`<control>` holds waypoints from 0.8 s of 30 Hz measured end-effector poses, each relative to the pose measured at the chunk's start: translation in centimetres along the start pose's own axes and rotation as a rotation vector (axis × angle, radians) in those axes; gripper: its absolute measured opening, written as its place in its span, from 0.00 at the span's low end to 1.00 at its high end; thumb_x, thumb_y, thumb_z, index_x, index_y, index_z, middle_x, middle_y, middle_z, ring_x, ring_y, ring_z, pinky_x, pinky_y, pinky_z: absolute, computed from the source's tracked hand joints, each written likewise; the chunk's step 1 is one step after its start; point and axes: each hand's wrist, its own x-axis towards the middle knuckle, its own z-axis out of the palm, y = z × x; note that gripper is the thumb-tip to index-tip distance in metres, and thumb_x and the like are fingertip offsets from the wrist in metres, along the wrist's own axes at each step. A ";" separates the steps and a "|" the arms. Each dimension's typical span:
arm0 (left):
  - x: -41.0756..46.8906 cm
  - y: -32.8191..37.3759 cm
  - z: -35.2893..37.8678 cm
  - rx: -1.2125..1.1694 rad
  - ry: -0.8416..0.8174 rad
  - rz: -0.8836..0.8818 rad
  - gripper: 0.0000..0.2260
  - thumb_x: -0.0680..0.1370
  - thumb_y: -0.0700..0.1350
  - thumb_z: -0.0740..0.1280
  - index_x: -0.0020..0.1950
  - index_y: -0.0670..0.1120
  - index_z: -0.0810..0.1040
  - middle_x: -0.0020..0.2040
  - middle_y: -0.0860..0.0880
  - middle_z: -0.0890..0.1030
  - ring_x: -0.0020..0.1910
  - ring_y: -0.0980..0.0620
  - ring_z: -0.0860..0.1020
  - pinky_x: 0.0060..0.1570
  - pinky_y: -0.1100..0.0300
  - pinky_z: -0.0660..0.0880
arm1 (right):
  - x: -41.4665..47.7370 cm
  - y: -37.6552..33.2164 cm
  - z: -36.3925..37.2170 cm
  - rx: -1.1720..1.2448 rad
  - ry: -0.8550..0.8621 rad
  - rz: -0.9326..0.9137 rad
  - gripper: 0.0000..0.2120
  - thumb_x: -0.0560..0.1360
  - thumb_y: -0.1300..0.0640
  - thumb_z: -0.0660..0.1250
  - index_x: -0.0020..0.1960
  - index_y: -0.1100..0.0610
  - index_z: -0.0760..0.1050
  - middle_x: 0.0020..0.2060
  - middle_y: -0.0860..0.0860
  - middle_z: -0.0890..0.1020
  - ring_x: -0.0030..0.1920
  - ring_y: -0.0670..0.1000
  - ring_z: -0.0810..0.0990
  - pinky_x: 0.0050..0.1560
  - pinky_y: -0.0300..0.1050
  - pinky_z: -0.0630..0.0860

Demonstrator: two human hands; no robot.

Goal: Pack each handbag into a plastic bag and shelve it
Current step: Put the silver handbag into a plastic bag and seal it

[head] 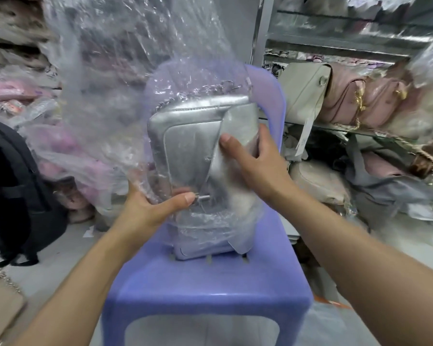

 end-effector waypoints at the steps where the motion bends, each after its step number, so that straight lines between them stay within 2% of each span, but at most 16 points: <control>1: 0.1 -0.2 0.1 -0.023 -0.002 0.010 0.41 0.63 0.42 0.84 0.71 0.45 0.68 0.53 0.48 0.86 0.55 0.51 0.85 0.49 0.64 0.80 | -0.1 0.0 0.3 0.016 0.065 -0.030 0.22 0.77 0.44 0.73 0.66 0.49 0.72 0.54 0.38 0.81 0.48 0.30 0.80 0.43 0.23 0.72; 3: 0.1 -0.3 0.2 -0.063 0.003 0.034 0.43 0.63 0.51 0.82 0.73 0.48 0.66 0.59 0.47 0.84 0.59 0.49 0.83 0.55 0.56 0.80 | -0.3 0.2 0.6 0.042 0.133 -0.069 0.19 0.77 0.45 0.73 0.64 0.48 0.73 0.53 0.37 0.81 0.49 0.30 0.80 0.44 0.24 0.73; 5: 0.6 -0.1 0.1 -0.084 0.003 0.059 0.41 0.67 0.59 0.80 0.74 0.49 0.67 0.66 0.46 0.80 0.65 0.45 0.79 0.64 0.43 0.75 | -0.5 0.6 0.8 0.036 0.164 -0.094 0.19 0.76 0.45 0.73 0.63 0.46 0.73 0.53 0.37 0.82 0.51 0.32 0.81 0.47 0.26 0.74; 7: 1.2 -0.1 0.0 -0.099 0.020 0.057 0.40 0.69 0.66 0.75 0.74 0.49 0.67 0.68 0.44 0.78 0.67 0.42 0.77 0.67 0.37 0.71 | -0.6 1.1 0.9 0.035 0.178 -0.111 0.19 0.76 0.44 0.73 0.63 0.45 0.73 0.54 0.38 0.82 0.53 0.34 0.81 0.49 0.28 0.75; 8: 1.5 -0.1 0.0 -0.130 0.051 0.024 0.43 0.67 0.70 0.74 0.74 0.50 0.66 0.70 0.44 0.76 0.68 0.43 0.76 0.69 0.37 0.69 | -0.7 1.4 1.0 0.023 0.187 -0.117 0.19 0.76 0.43 0.73 0.63 0.45 0.73 0.54 0.38 0.82 0.53 0.34 0.81 0.50 0.30 0.75; 11: 2.1 0.1 0.2 -0.145 0.252 -0.044 0.47 0.57 0.78 0.73 0.66 0.62 0.55 0.76 0.45 0.68 0.71 0.46 0.72 0.72 0.41 0.67 | -0.9 1.8 1.2 0.011 0.199 -0.104 0.19 0.75 0.40 0.73 0.61 0.43 0.73 0.52 0.36 0.82 0.52 0.34 0.81 0.49 0.30 0.76; 12: 2.1 0.2 0.3 -0.129 0.282 -0.057 0.51 0.54 0.79 0.72 0.68 0.65 0.51 0.76 0.47 0.66 0.72 0.48 0.71 0.72 0.43 0.67 | -0.8 1.9 1.2 0.012 0.196 -0.105 0.18 0.75 0.40 0.73 0.61 0.43 0.72 0.51 0.36 0.82 0.52 0.34 0.81 0.48 0.29 0.75; 14: 2.1 0.6 0.2 -0.111 0.259 -0.096 0.57 0.53 0.80 0.71 0.75 0.66 0.49 0.77 0.51 0.66 0.73 0.50 0.69 0.74 0.46 0.64 | -0.8 2.0 1.2 0.016 0.192 -0.110 0.18 0.75 0.41 0.73 0.61 0.45 0.73 0.51 0.38 0.82 0.51 0.34 0.81 0.47 0.28 0.75; 15: 2.4 0.7 -0.1 -0.097 0.211 -0.107 0.55 0.55 0.80 0.70 0.77 0.64 0.55 0.77 0.52 0.66 0.75 0.50 0.68 0.75 0.47 0.61 | -0.8 2.0 1.2 0.018 0.190 -0.113 0.18 0.75 0.41 0.73 0.61 0.46 0.73 0.50 0.37 0.82 0.50 0.33 0.81 0.46 0.27 0.74; 17: 2.7 1.1 -0.6 -0.089 0.073 -0.100 0.44 0.62 0.77 0.71 0.74 0.61 0.70 0.76 0.51 0.70 0.74 0.49 0.70 0.73 0.45 0.63 | -0.8 2.3 1.0 0.009 0.182 -0.116 0.17 0.75 0.42 0.73 0.60 0.46 0.72 0.48 0.34 0.81 0.49 0.32 0.80 0.45 0.25 0.73; 19: 2.6 1.5 -0.8 -0.070 0.017 -0.102 0.40 0.66 0.73 0.73 0.73 0.56 0.73 0.72 0.50 0.76 0.70 0.47 0.75 0.70 0.42 0.67 | -0.9 2.7 1.0 0.004 0.171 -0.119 0.17 0.76 0.43 0.73 0.60 0.46 0.73 0.48 0.34 0.81 0.49 0.32 0.80 0.45 0.26 0.73; 21: 2.0 1.7 -0.6 -0.028 -0.018 -0.046 0.36 0.67 0.68 0.75 0.70 0.52 0.76 0.65 0.50 0.82 0.66 0.48 0.79 0.69 0.43 0.70 | -1.2 3.4 0.9 -0.015 0.152 -0.119 0.18 0.76 0.43 0.73 0.61 0.49 0.73 0.50 0.38 0.82 0.50 0.35 0.81 0.47 0.28 0.73; 24: 1.0 1.3 -0.2 0.038 -0.071 -0.057 0.36 0.66 0.63 0.78 0.69 0.48 0.76 0.60 0.48 0.84 0.61 0.48 0.82 0.67 0.43 0.73 | -2.0 4.8 0.6 -0.044 0.120 -0.114 0.18 0.76 0.44 0.73 0.60 0.50 0.73 0.50 0.38 0.82 0.49 0.36 0.81 0.48 0.29 0.74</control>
